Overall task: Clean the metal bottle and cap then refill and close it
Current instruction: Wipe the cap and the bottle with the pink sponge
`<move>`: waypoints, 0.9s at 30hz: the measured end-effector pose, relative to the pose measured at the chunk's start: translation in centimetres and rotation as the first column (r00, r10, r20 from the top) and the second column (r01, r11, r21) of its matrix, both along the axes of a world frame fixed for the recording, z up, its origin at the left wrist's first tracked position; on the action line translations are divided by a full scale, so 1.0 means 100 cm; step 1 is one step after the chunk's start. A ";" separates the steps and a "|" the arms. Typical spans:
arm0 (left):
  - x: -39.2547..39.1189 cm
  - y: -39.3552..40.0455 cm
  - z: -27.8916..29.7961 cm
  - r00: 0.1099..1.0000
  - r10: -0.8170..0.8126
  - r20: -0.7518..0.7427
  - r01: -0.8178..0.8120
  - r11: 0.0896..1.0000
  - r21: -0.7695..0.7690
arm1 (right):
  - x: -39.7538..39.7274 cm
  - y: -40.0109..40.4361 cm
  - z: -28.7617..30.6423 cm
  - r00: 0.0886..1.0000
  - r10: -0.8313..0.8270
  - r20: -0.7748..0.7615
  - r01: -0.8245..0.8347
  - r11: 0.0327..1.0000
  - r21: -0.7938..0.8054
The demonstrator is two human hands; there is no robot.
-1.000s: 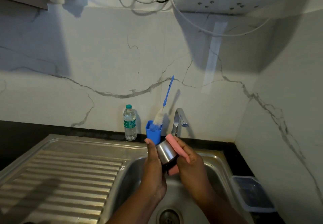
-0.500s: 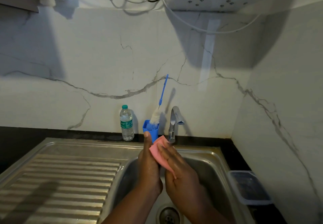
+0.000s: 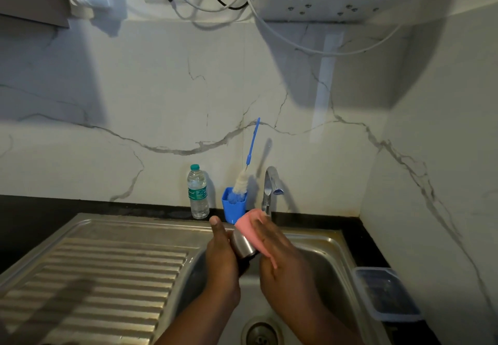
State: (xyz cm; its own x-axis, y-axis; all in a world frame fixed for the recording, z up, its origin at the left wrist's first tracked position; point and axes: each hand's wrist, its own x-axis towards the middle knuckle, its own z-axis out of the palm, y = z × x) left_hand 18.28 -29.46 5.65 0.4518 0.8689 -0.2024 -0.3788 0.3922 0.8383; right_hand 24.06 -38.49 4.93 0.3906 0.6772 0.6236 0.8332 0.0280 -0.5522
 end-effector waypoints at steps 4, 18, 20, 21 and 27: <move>0.000 -0.009 0.008 0.979 -0.191 0.069 0.199 0.969 -0.143 | 0.001 0.006 -0.019 0.926 -0.120 0.358 0.148 0.988 -0.053; -0.011 0.012 -0.002 0.992 -0.120 -0.023 0.122 0.958 0.259 | 0.012 0.005 0.033 0.375 0.248 -0.893 -0.183 0.964 0.191; -0.011 0.017 -0.011 0.990 -0.029 -0.136 0.091 0.874 0.476 | 0.018 0.003 0.037 0.540 0.222 -0.812 -0.152 0.975 0.165; -0.011 0.019 -0.015 0.987 0.028 -0.157 0.068 0.817 0.573 | 0.016 0.001 0.041 0.696 0.223 -0.682 -0.170 0.975 0.145; -0.013 0.024 -0.017 0.988 0.114 -0.100 -0.022 0.758 0.651 | 0.016 0.004 0.023 0.944 0.276 0.180 -0.249 0.956 -0.157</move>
